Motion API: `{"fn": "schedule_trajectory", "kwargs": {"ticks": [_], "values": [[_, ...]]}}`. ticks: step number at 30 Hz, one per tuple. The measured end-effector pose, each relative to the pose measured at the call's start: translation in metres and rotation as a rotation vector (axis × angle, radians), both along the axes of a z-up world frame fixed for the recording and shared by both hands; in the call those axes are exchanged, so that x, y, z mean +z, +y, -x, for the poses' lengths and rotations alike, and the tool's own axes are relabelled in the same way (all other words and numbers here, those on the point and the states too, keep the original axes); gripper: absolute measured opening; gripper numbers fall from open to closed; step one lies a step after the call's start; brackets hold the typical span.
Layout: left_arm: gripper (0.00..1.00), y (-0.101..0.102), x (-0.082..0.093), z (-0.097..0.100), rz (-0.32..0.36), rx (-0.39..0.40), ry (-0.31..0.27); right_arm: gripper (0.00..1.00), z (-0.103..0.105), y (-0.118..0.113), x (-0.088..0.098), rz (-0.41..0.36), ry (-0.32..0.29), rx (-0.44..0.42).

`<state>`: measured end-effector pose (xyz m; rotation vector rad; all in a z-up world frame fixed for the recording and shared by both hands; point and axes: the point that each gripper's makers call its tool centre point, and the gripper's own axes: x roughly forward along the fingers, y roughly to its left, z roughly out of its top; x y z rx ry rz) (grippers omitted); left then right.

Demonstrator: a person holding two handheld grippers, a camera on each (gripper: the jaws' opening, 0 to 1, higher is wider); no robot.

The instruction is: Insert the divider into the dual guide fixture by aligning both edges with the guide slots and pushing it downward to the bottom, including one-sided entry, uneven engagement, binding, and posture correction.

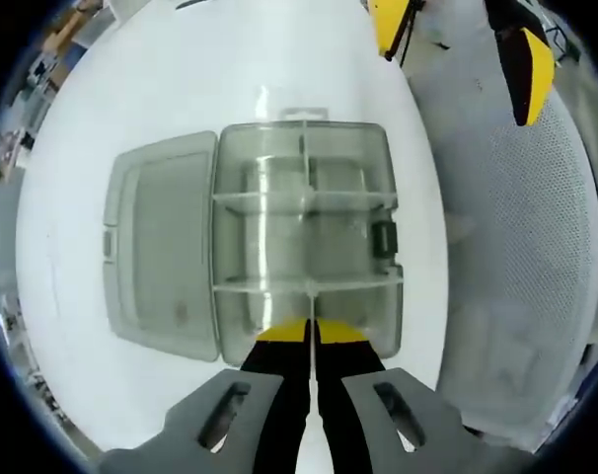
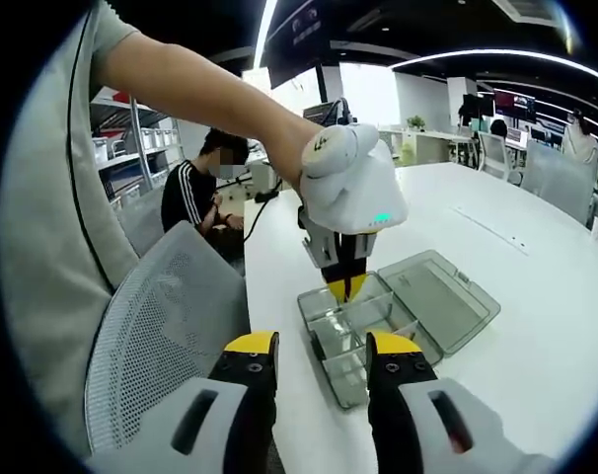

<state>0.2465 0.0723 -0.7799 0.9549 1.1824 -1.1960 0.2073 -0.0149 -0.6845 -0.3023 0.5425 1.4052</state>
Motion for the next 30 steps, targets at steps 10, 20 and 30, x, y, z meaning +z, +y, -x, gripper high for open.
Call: {"fn": "schedule_trajectory", "kwargs": {"ticks": [10,20,30], "values": [[0.0,-0.0002,-0.0005,0.0006,-0.004,-0.011,-0.012,0.32,0.0,0.0026,0.0024,-0.005,-0.004,0.003],[0.0,-0.0005,-0.0005,0.0009,-0.002,-0.014,-0.024,0.32,-0.0007,0.0018,0.0042,-0.007,-0.008,0.001],[0.0,-0.0012,-0.001,0.0011,0.012,-0.004,-0.037,0.32,-0.0021,-0.0032,0.0065,-0.006,-0.012,-0.009]]}}
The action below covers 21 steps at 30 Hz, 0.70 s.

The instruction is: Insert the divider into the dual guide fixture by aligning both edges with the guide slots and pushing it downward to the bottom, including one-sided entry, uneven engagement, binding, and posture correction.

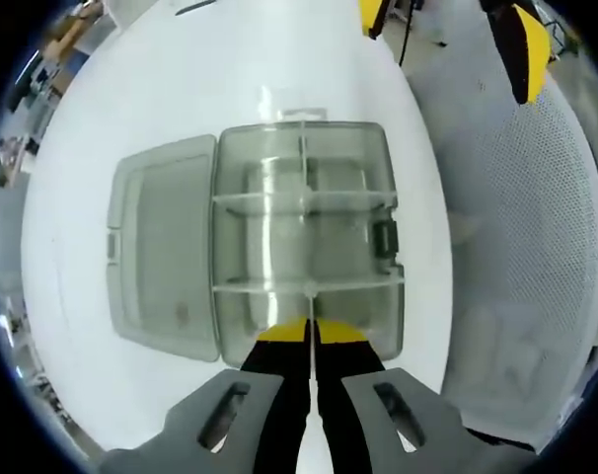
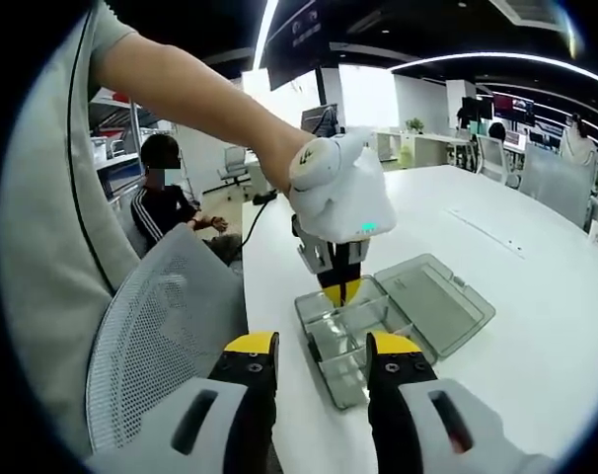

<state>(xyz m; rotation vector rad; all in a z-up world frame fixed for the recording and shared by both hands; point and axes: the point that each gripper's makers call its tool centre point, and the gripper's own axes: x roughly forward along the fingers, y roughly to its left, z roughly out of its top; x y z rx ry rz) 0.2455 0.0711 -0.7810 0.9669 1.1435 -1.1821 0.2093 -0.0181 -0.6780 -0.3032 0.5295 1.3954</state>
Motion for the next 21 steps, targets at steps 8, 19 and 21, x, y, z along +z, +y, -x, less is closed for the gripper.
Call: {"fn": "schedule_trajectory", "kwargs": {"ticks": [8,19,21], "values": [[0.0,-0.0001,0.0,-0.001,0.012,0.024,-0.002,0.33,-0.0006,-0.0058,-0.001,0.009,-0.003,-0.007],[0.11,-0.0013,0.0064,-0.0053,0.074,0.071,-0.057,0.35,-0.0011,-0.0091,-0.0028,0.018,-0.005,-0.013],[0.12,-0.0005,0.0085,-0.005,0.08,0.076,-0.061,0.35,-0.002,-0.0096,-0.0032,0.019,-0.005,-0.015]]}}
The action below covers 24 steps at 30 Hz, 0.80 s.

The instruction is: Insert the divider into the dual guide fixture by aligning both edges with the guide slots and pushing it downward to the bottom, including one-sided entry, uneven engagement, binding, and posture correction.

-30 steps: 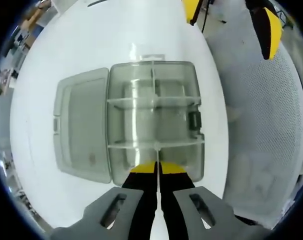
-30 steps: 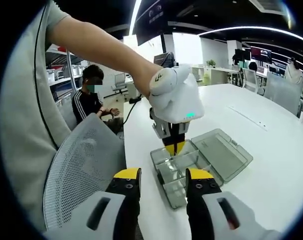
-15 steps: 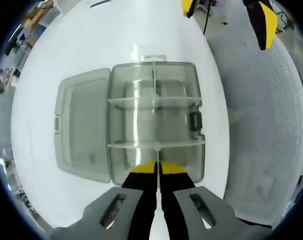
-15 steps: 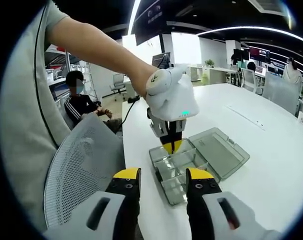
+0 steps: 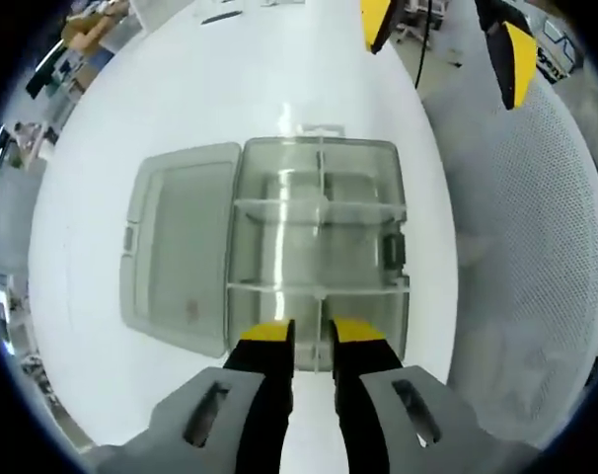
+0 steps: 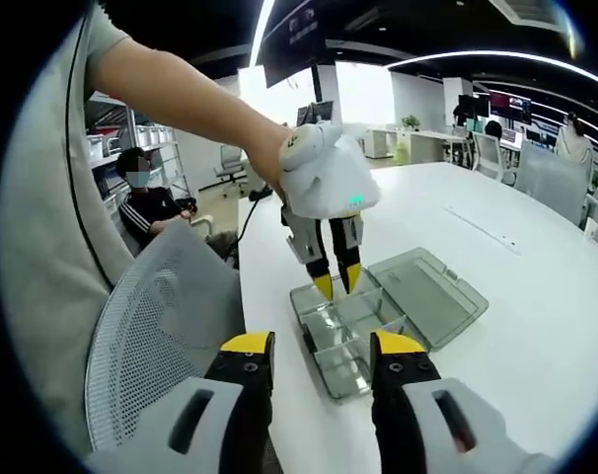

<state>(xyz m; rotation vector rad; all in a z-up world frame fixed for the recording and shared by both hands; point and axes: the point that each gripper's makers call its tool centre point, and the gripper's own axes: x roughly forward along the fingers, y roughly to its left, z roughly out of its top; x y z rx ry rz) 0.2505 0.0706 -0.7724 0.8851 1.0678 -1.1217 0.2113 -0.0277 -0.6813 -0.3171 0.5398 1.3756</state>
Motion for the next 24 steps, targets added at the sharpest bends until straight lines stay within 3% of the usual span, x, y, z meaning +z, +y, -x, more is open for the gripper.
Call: {"fn": "schedule_trajectory", "kwargs": {"ticks": [24], "values": [[0.22,0.024,0.038,0.024,0.225,0.17,-0.11,0.38,-0.009,-0.009,-0.012,0.053,-0.007,0.012]]}}
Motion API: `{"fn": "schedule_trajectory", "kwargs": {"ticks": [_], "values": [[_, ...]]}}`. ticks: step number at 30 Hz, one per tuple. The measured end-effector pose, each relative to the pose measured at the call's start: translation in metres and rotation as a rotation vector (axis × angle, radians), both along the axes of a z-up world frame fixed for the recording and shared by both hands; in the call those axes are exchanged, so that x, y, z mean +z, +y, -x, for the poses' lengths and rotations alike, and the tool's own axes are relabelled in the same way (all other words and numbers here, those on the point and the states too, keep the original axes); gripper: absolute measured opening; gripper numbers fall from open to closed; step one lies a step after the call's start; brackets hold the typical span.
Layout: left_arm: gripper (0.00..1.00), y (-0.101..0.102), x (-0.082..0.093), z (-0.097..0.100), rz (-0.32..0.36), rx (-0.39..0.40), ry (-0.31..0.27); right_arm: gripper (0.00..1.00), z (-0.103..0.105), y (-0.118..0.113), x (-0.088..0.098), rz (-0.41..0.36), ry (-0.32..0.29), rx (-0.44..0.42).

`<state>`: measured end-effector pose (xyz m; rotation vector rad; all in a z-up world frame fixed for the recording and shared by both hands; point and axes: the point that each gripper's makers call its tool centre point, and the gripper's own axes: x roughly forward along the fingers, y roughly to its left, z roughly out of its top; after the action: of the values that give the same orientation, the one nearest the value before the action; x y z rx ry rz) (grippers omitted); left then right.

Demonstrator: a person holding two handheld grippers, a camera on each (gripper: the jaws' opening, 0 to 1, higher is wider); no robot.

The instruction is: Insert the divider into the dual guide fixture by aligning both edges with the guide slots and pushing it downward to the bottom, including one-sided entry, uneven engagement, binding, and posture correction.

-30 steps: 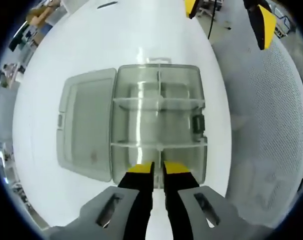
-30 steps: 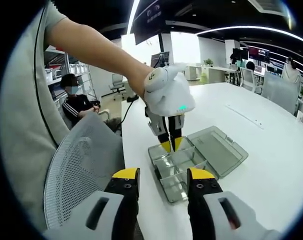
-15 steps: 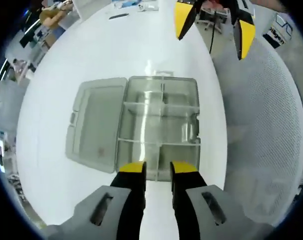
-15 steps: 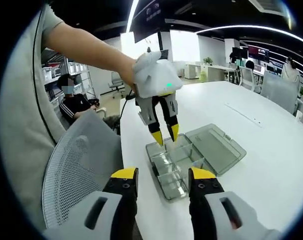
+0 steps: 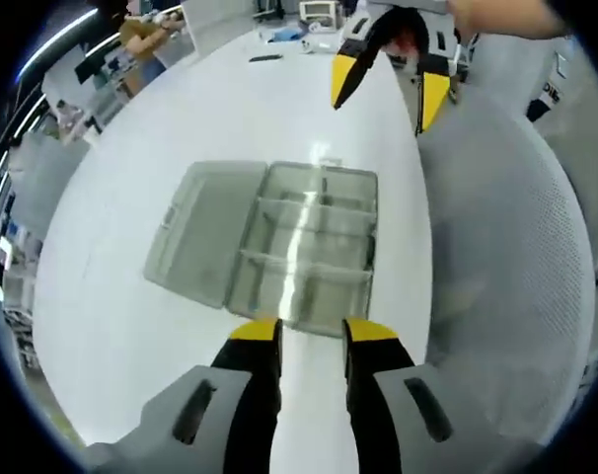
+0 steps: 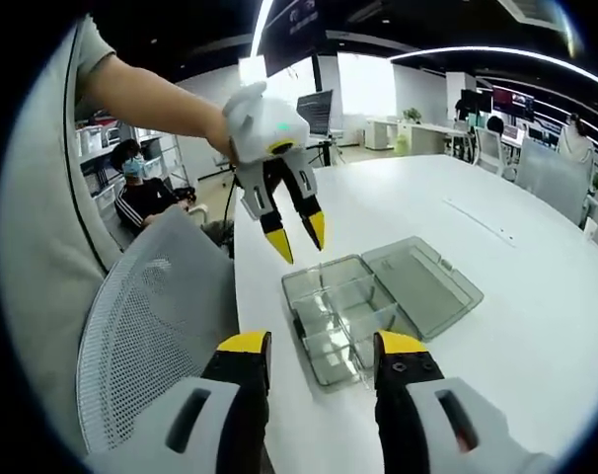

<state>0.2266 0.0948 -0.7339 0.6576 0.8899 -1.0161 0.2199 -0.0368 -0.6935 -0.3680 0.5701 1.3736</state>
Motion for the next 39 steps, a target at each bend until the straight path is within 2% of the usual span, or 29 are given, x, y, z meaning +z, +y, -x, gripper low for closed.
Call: {"fn": "schedule_trajectory", "kwargs": {"ticks": [5,16,21,31,39], "values": [[0.23,-0.004,0.007,0.003,0.039,0.023,-0.02,0.38,-0.003,-0.004,-0.003,0.012,-0.001,-0.001],[0.24,-0.026,0.025,0.004,0.175,0.093,-0.058,0.38,-0.014,-0.019,-0.011,0.059,-0.007,-0.002],[0.28,-0.03,0.029,0.004,0.221,0.129,-0.067,0.38,-0.019,-0.027,-0.019,0.092,-0.008,0.004],[0.34,-0.042,0.034,0.008,0.279,0.165,-0.092,0.39,-0.032,-0.042,-0.041,0.195,-0.043,0.056],[0.36,-0.051,0.041,0.007,0.323,0.18,-0.105,0.39,-0.042,-0.048,-0.055,0.239,-0.059,0.086]]}}
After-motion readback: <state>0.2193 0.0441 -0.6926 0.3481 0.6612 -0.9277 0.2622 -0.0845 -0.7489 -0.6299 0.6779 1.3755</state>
